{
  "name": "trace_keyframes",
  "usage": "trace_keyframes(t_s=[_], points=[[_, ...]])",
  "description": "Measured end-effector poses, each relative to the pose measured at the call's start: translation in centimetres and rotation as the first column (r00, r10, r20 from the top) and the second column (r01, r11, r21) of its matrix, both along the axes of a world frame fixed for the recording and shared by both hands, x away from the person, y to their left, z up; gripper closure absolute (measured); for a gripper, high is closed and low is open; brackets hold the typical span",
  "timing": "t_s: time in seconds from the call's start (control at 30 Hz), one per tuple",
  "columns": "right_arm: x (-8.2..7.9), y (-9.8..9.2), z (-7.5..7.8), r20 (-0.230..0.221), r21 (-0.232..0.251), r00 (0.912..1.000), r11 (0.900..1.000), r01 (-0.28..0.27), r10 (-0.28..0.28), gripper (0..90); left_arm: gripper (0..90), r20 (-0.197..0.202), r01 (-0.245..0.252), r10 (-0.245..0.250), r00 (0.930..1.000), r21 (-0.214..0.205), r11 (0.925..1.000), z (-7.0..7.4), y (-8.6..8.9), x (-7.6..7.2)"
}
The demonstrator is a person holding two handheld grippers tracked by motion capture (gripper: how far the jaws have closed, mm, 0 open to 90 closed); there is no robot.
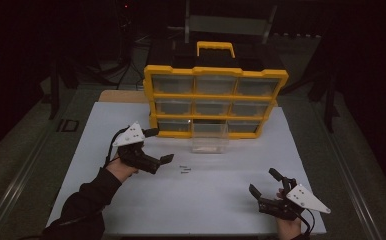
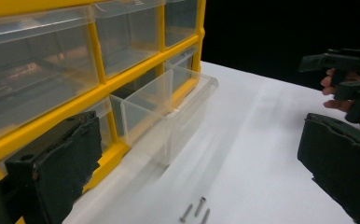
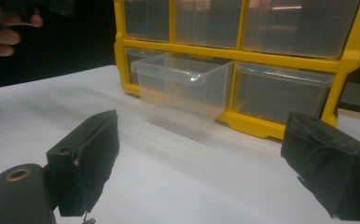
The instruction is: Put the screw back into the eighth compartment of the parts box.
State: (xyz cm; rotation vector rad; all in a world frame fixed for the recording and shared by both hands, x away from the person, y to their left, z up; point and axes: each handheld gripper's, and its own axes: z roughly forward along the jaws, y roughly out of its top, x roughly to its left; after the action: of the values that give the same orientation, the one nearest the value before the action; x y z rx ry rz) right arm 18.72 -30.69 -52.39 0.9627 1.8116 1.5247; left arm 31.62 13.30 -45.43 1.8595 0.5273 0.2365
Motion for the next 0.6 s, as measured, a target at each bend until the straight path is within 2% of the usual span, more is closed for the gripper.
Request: trace_keyframes(t_s=[0.07,0.2,0.3,0.33,0.4,0.43,0.53,0.6], points=[[0.0,0.0,0.0,-0.001,-0.002,1.0000,1.0000,-0.002,0.002,11.5,0.0,-0.003,0.007,-0.007,1.0000,0.034,0.9994,-0.1,-0.8,0.6],[0.0,0.1,-0.1,-0.004,-0.001,1.0000,1.0000,-0.007,0.007,11.5,0.0,-0.034,0.033,-0.031,0.9990,0.056,0.9979,-0.4,-1.6,1.5],[0.0,0.1,-0.1,-0.005,0.001,0.9999,0.9999,-0.012,0.012,11.5,0.3,-0.043,0.050,-0.046,0.9980,0.098,0.9939,-1.0,-2.5,2.2],[0.1,0.1,-0.1,-0.005,0.000,0.9999,0.9999,-0.012,0.012,11.5,3.1,-0.047,0.052,-0.047,0.9978,0.105,0.9931,-1.2,-2.6,2.3],[0.1,0.1,-0.1,-0.006,0.002,0.9999,0.9999,-0.015,0.015,11.5,5.1,-0.049,0.061,-0.055,0.9973,0.130,0.9896,-1.8,-3.1,2.5],[0.1,0.1,-0.1,-0.006,0.002,0.9998,0.9999,-0.017,0.017,11.5,6.1,-0.058,0.073,-0.065,0.9962,0.154,0.9853,-2.1,-3.3,2.5],[0.1,0.0,-0.1,-0.007,0.004,0.9996,0.9996,-0.026,0.026,11.5,14.4,-0.084,0.093,-0.079,0.9933,0.184,0.9784,-3.0,-3.7,2.7],[0.1,0.1,-0.1,-0.007,0.005,0.9996,0.9996,-0.029,0.029,11.6,19.6,-0.113,0.117,-0.096,0.9889,0.197,0.9733,-3.7,-4.0,2.8]])
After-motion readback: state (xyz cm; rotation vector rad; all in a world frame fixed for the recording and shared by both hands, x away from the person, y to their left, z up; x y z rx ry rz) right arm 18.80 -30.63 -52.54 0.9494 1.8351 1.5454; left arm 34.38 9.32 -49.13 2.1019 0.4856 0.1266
